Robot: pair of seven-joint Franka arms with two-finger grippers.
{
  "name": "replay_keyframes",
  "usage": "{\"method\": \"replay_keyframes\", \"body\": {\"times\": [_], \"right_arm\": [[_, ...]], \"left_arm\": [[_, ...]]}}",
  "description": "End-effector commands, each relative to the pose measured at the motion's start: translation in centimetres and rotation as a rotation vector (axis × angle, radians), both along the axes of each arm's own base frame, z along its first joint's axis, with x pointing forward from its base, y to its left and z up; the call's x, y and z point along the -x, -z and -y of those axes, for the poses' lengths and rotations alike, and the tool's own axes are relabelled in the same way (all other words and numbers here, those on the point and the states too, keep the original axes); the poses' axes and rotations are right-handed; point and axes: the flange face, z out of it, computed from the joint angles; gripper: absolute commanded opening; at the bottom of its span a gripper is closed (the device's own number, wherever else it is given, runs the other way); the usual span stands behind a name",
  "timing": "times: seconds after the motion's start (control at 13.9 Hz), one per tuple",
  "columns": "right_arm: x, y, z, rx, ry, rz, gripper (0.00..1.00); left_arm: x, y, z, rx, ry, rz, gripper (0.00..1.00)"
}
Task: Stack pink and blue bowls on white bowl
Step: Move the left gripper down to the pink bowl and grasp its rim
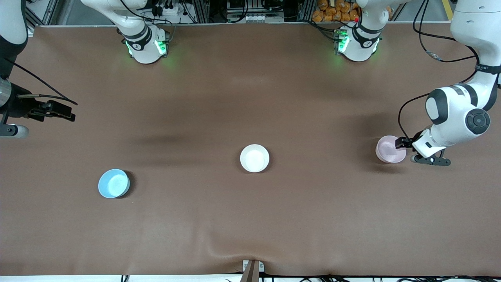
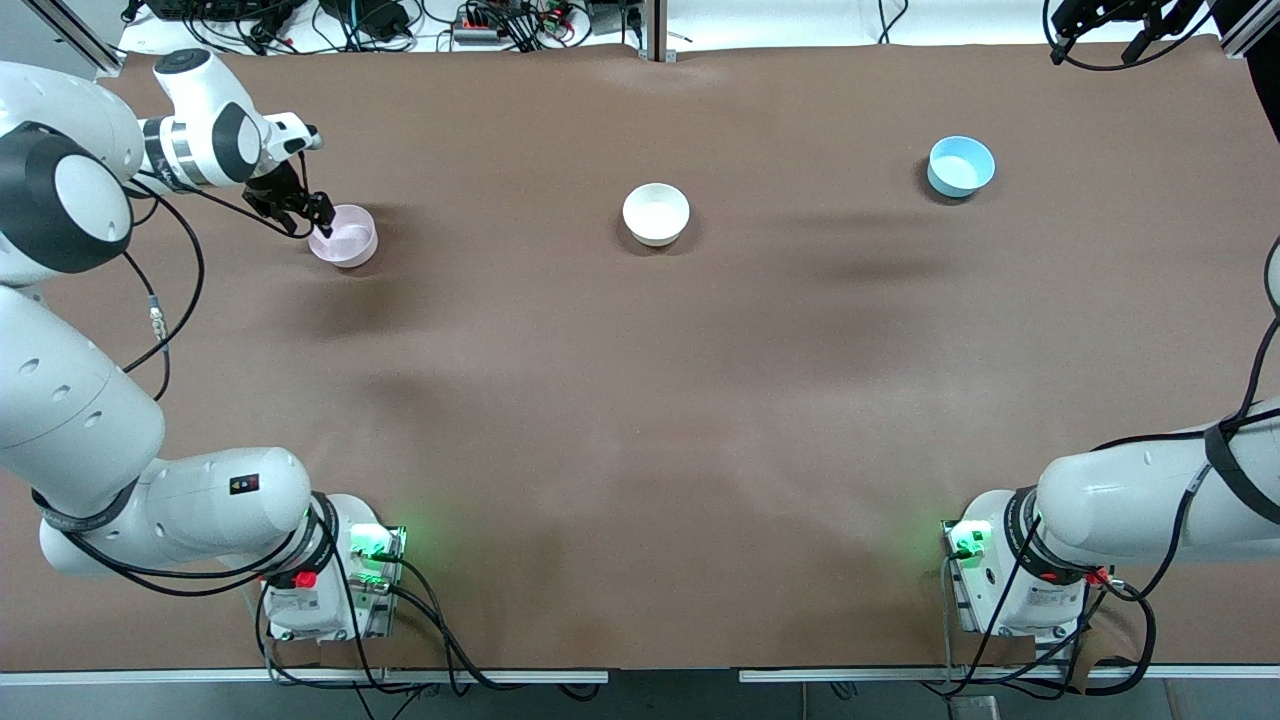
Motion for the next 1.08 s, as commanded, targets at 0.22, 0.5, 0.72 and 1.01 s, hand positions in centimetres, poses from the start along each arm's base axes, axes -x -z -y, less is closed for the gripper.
{"method": "replay_keyframes", "body": {"times": [0.22,0.5,0.72,1.01], "right_arm": [[-0.1,0.2,0.1,0.010,0.008,0.007,1.00],[-0.5,1.8,0.4,0.010,0.009,0.015,1.00],[-1.0,3.7,0.5,0.011,0.009,0.019,1.00],[-3.0,9.3,1.3,0.007,0.023,-0.020,1.00]], "left_arm": [[-0.1,1.1,-0.3,-0.007,0.020,0.008,0.00],[-0.7,0.0,0.1,-0.007,0.017,0.033,0.00],[-4.6,-4.0,4.0,0.016,0.011,0.077,0.00],[-9.1,-9.3,13.5,0.048,-0.080,0.103,0.00]]}}
